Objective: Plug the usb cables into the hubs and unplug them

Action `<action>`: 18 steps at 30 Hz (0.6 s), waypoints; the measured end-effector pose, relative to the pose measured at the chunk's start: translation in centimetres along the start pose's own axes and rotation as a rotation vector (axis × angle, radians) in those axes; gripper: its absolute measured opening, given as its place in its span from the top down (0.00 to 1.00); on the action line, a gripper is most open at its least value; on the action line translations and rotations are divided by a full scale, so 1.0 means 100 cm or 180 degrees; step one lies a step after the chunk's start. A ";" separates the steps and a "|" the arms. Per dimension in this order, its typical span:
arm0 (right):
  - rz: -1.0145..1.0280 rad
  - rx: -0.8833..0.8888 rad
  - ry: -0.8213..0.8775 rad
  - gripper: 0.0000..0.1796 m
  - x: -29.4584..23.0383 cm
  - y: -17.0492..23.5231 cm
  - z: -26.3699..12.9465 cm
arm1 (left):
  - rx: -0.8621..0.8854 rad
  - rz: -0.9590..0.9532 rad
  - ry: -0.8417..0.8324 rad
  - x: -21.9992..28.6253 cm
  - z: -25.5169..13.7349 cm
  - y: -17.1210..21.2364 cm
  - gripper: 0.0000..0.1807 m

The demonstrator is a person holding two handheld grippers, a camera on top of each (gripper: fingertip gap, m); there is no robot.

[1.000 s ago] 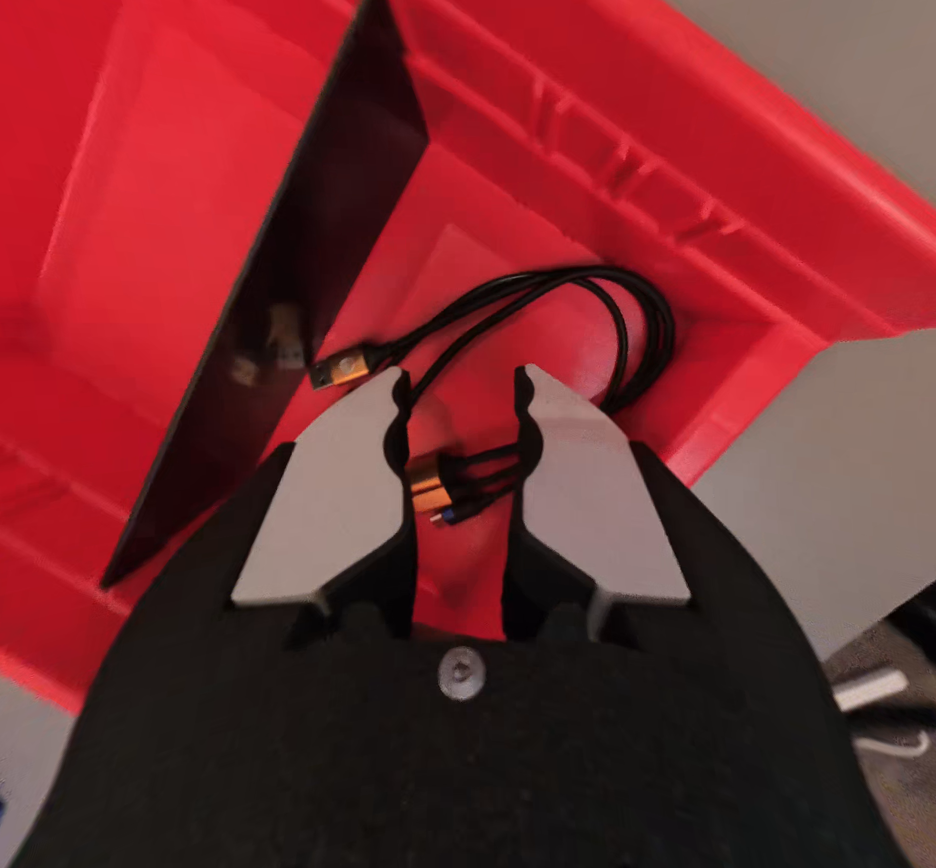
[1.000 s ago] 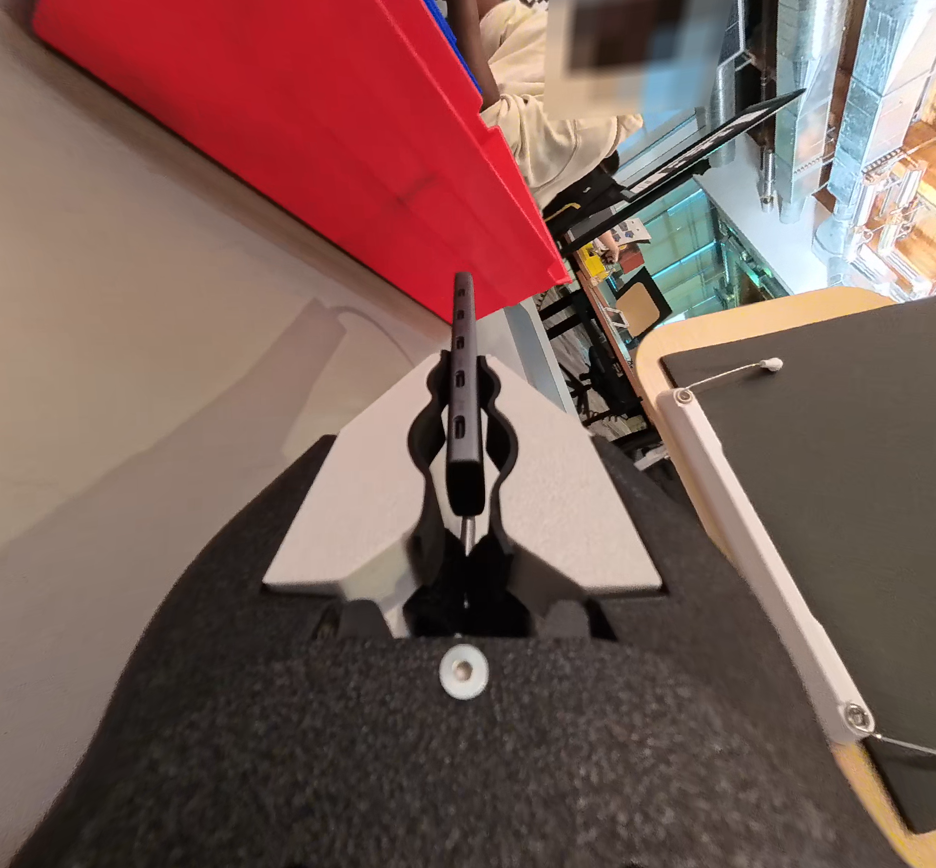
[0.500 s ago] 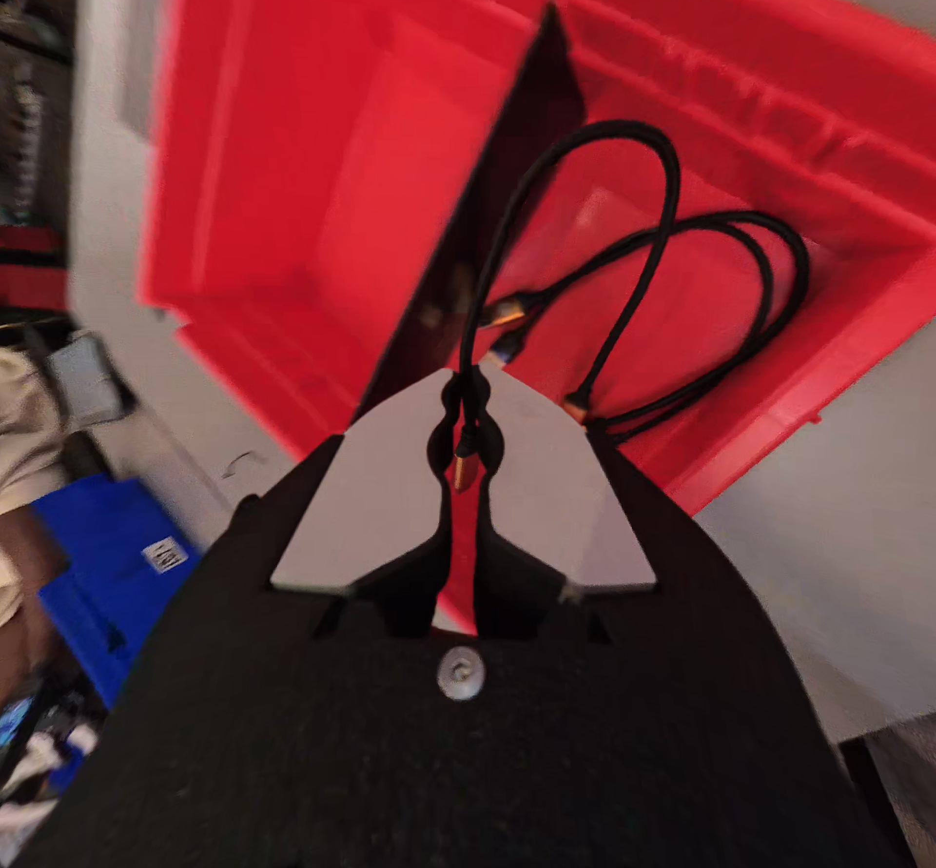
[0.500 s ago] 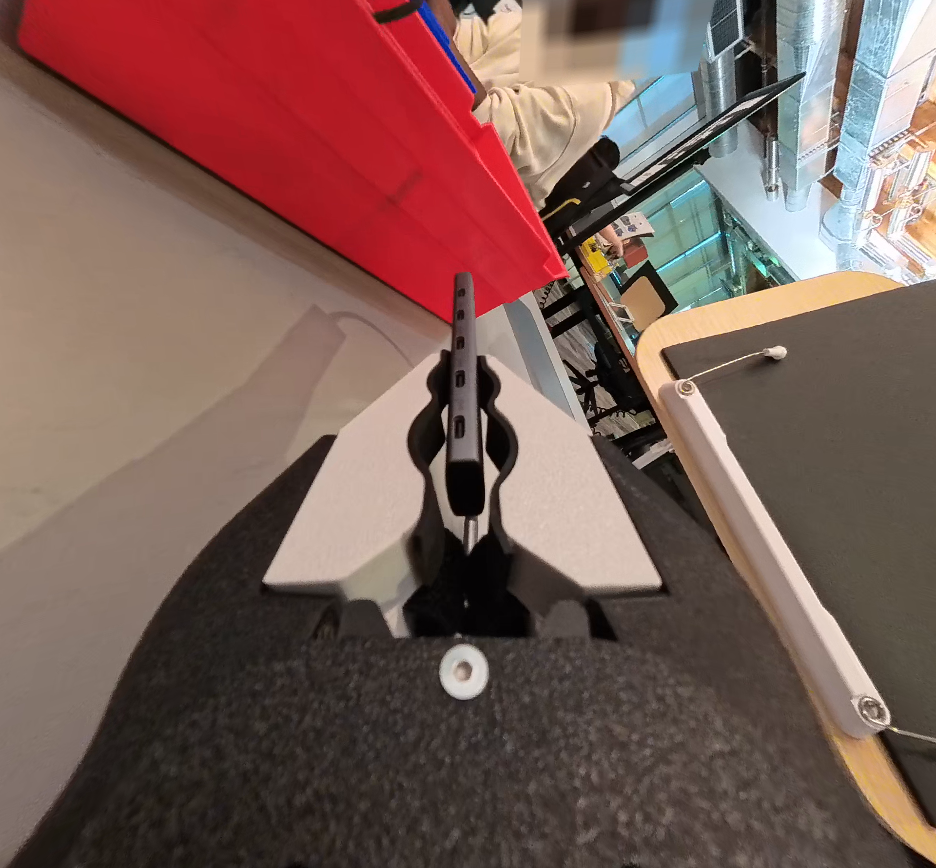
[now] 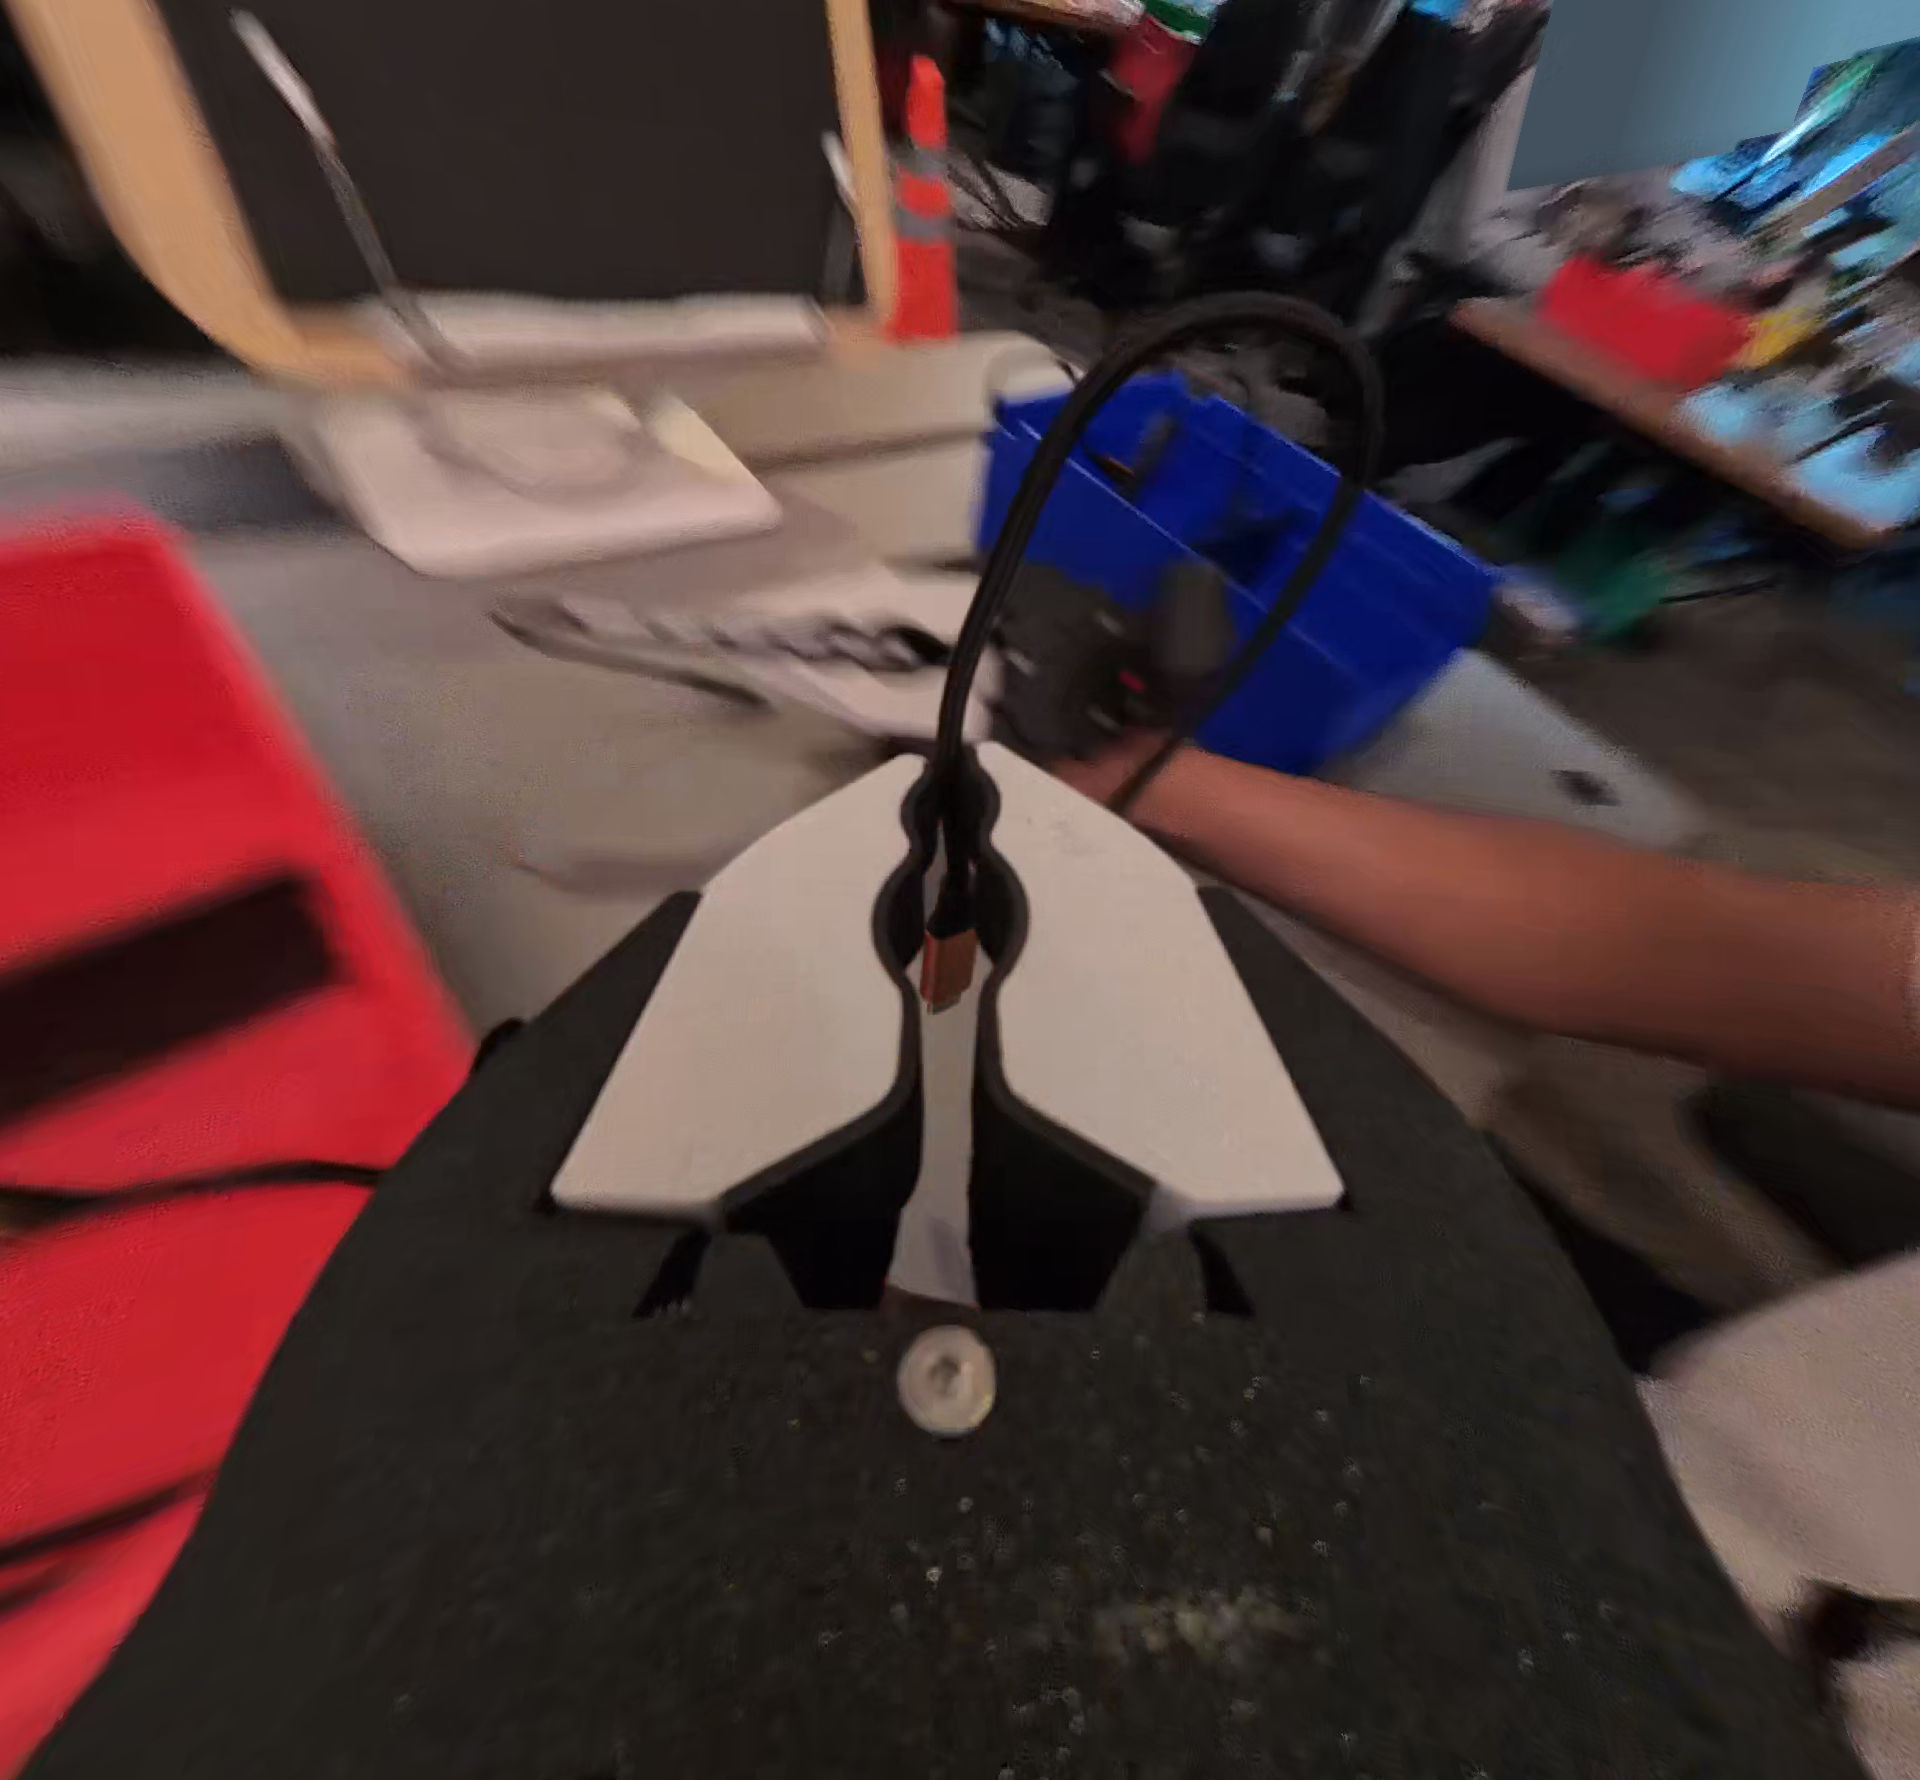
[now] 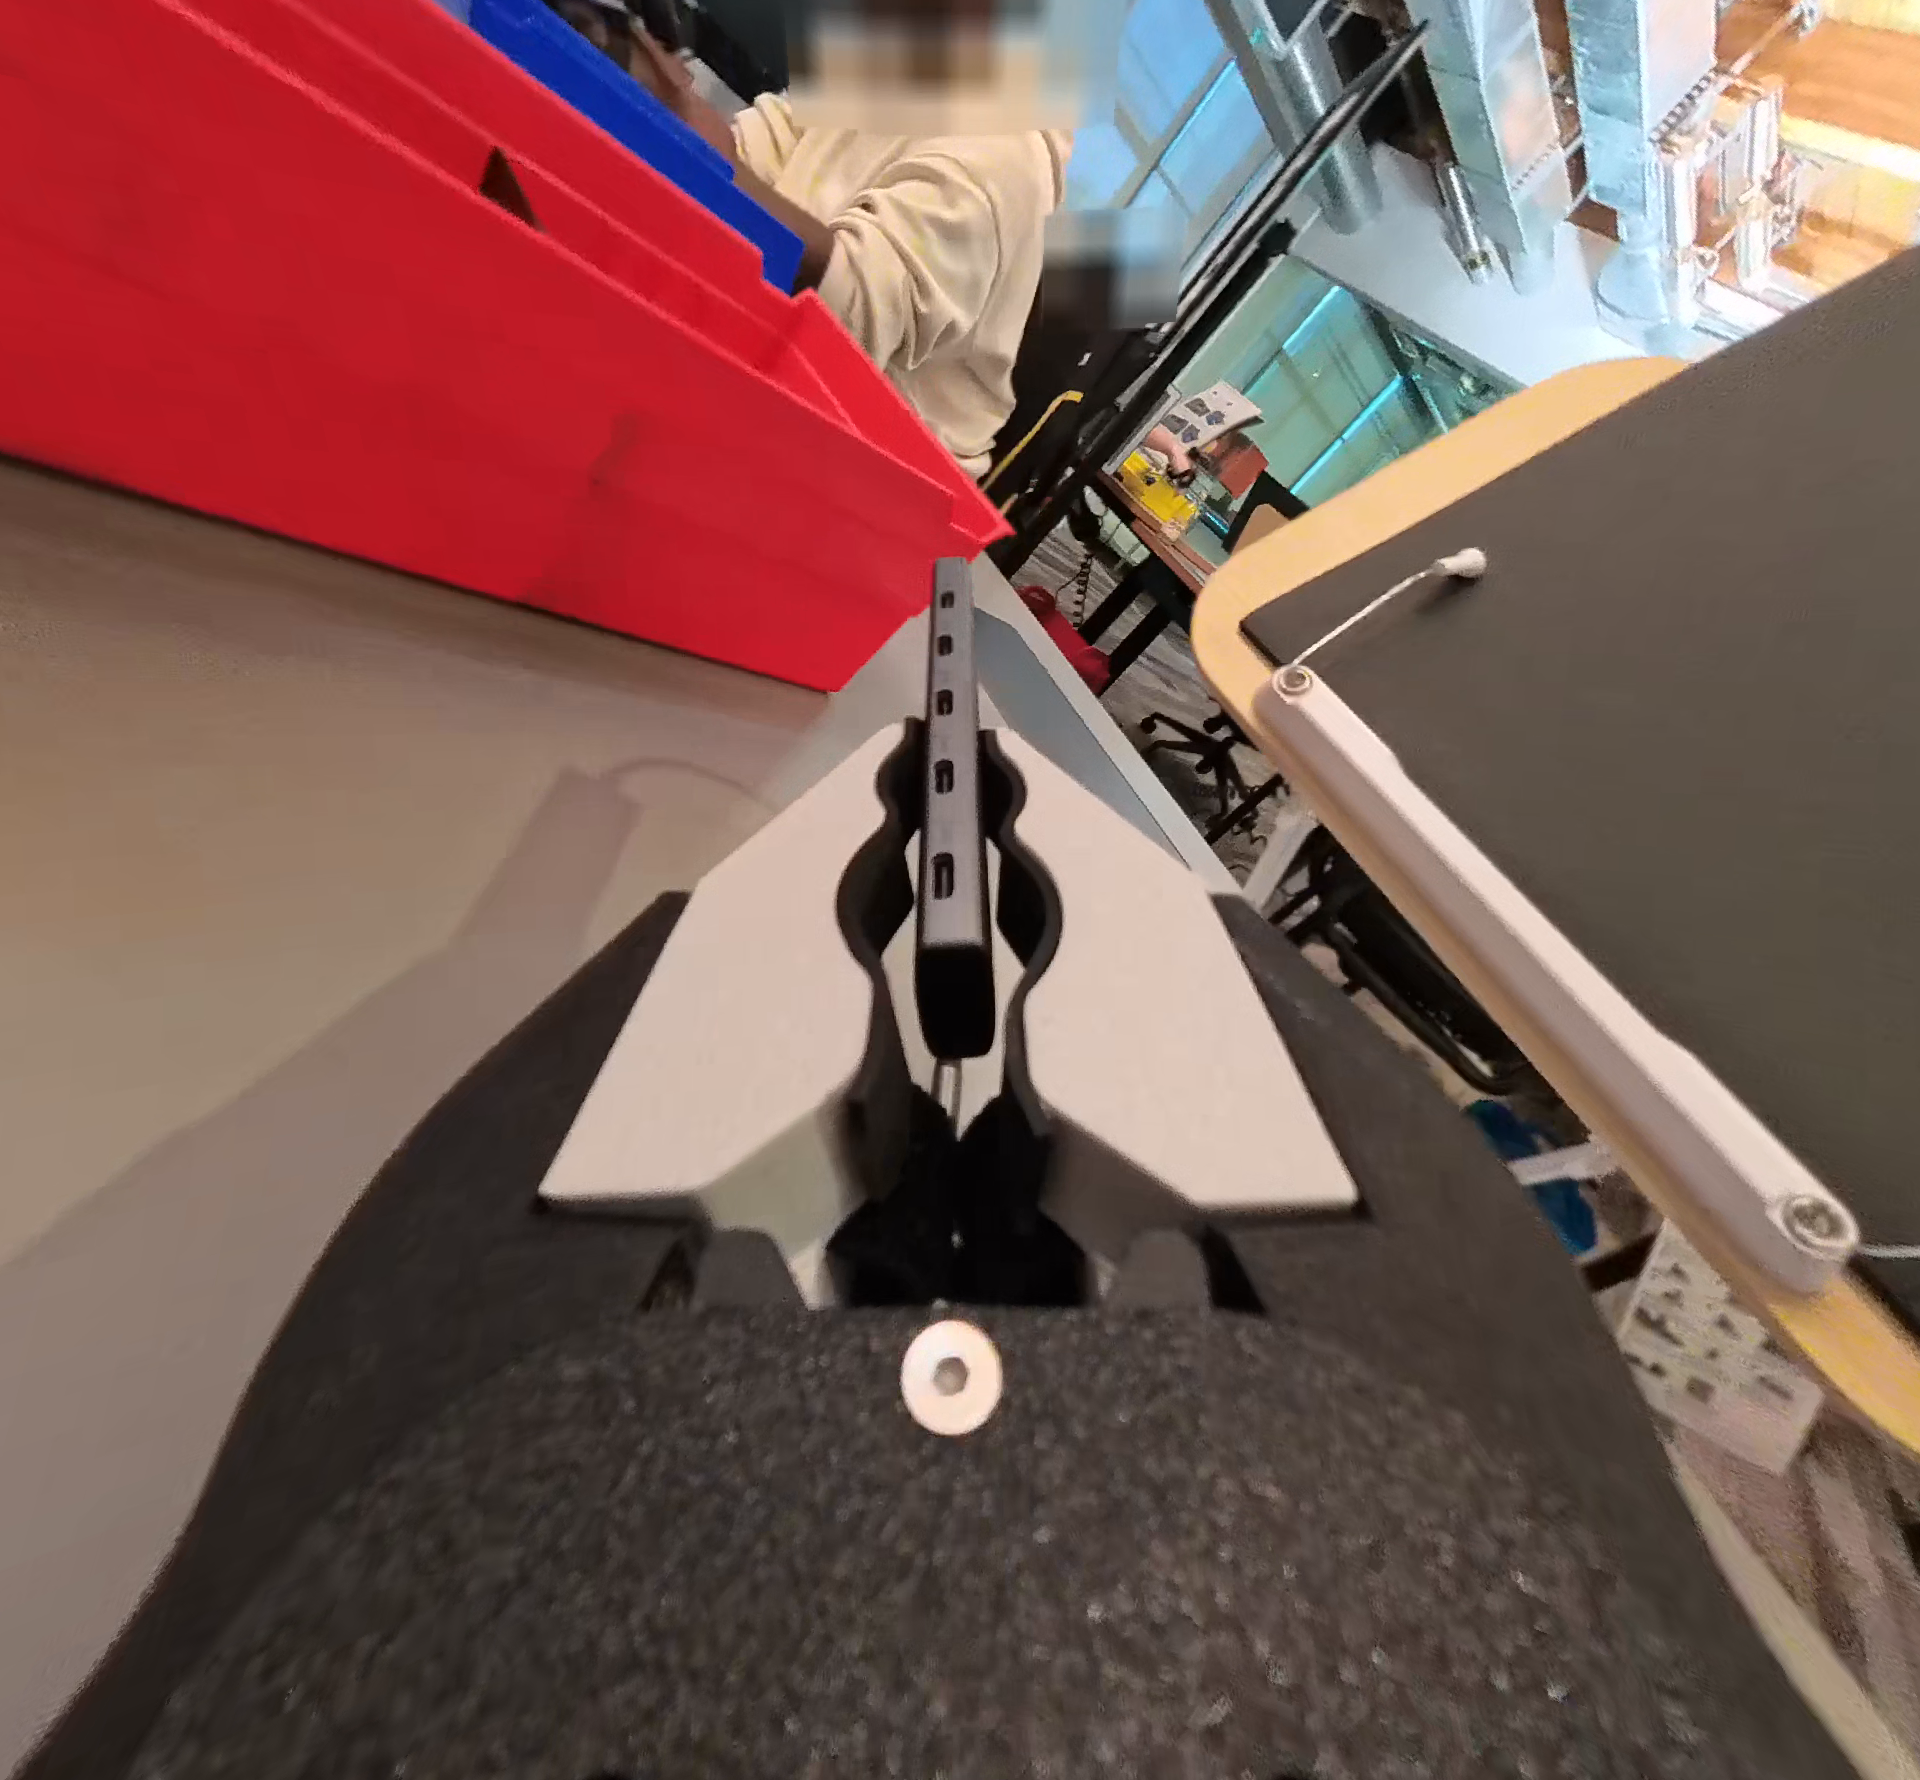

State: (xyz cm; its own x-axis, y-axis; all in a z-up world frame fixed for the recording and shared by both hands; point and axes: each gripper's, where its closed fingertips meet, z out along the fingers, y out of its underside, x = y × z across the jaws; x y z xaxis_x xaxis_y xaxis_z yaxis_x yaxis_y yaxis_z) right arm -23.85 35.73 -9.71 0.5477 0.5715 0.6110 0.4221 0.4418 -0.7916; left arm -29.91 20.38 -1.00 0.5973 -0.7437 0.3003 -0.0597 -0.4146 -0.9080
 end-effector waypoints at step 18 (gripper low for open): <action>0.0063 -0.0032 -0.0038 0.96 -0.001 0.003 0.001 | -0.0275 -0.2361 -0.0118 0.050 0.033 0.167 0.83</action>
State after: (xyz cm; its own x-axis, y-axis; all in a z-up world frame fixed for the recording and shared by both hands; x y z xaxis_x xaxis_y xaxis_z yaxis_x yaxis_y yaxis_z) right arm -23.86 35.80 -10.00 0.5473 0.5884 0.5951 0.4185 0.4234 -0.8035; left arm -25.24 11.44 -15.67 0.5317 -0.2352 0.8136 0.3077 -0.8413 -0.4444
